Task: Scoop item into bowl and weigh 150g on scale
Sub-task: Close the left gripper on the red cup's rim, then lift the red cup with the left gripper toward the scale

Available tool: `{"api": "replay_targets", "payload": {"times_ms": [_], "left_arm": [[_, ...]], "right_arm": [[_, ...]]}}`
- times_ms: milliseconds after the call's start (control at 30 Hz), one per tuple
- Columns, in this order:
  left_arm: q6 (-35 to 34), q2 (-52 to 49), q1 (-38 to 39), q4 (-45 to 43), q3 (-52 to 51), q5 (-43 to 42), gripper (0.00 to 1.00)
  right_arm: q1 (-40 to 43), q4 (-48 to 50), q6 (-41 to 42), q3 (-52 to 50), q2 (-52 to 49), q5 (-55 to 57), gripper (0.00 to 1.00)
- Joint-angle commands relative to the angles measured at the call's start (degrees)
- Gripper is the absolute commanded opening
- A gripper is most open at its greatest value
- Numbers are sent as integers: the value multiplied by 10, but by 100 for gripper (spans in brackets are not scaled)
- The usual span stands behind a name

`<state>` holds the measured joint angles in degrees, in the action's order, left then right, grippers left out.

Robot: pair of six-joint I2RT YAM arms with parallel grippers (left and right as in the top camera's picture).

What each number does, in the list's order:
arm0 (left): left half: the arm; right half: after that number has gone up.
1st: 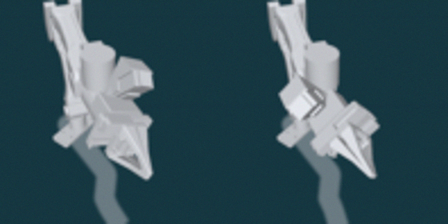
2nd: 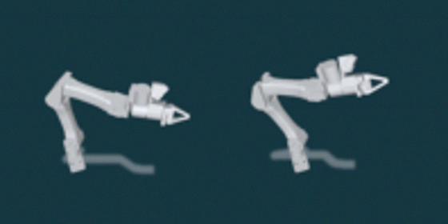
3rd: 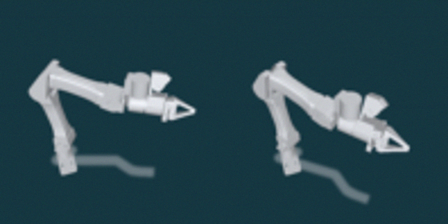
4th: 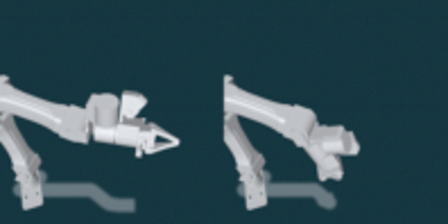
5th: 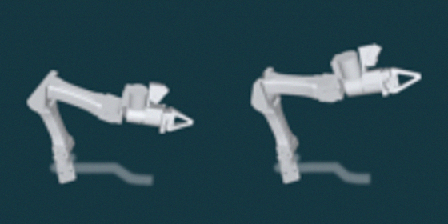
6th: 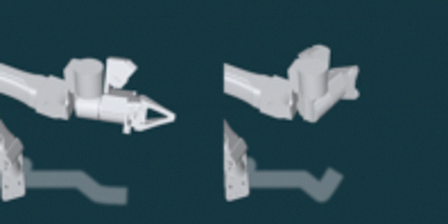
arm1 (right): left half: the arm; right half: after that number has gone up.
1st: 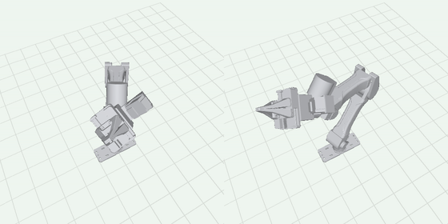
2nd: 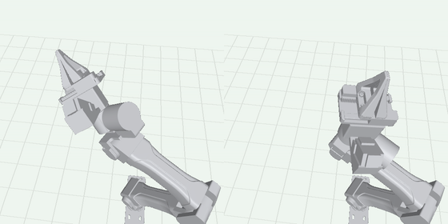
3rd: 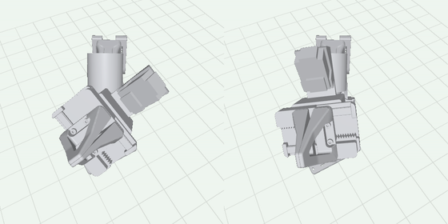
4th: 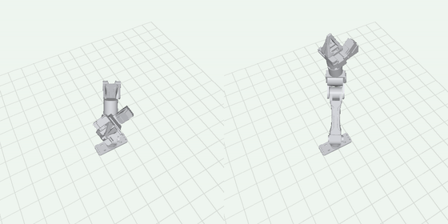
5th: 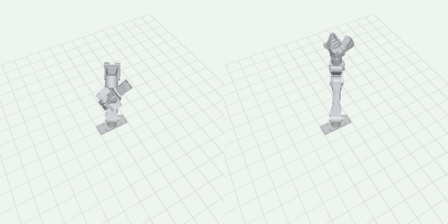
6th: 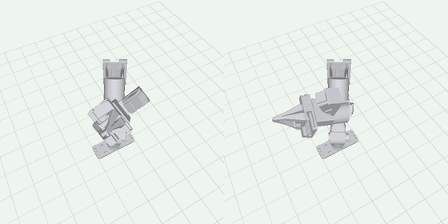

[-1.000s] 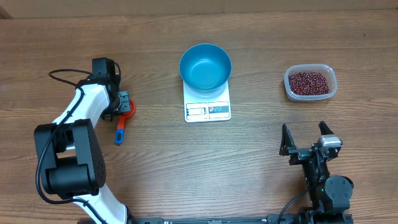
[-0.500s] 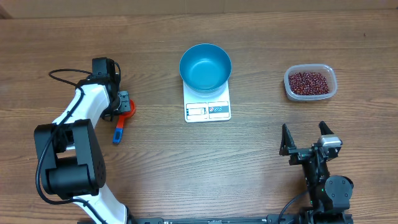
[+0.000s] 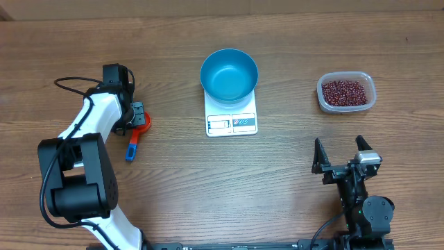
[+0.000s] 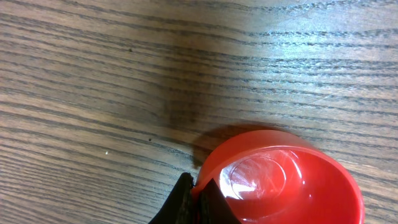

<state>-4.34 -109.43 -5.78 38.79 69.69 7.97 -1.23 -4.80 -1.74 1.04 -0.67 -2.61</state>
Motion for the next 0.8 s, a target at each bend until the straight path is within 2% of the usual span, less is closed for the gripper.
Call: {"api": "replay_targets", "payload": {"times_ms": [0, 467, 600, 767], "left_arm": [[-8, -5, -2, 12, 13, -2, 4], [-26, -3, -2, 65, 50, -24, 4], [-25, 12, -2, 82, 64, -72, 4], [-30, 33, -2, 81, 64, -79, 4]], "right_arm": [[-4, 2, -2, -6, 5, 0, 100], [-4, 2, -2, -6, 5, 0, 100], [-4, 2, -2, -6, 5, 0, 100], [-4, 2, -2, -6, 5, 0, 100]]}}
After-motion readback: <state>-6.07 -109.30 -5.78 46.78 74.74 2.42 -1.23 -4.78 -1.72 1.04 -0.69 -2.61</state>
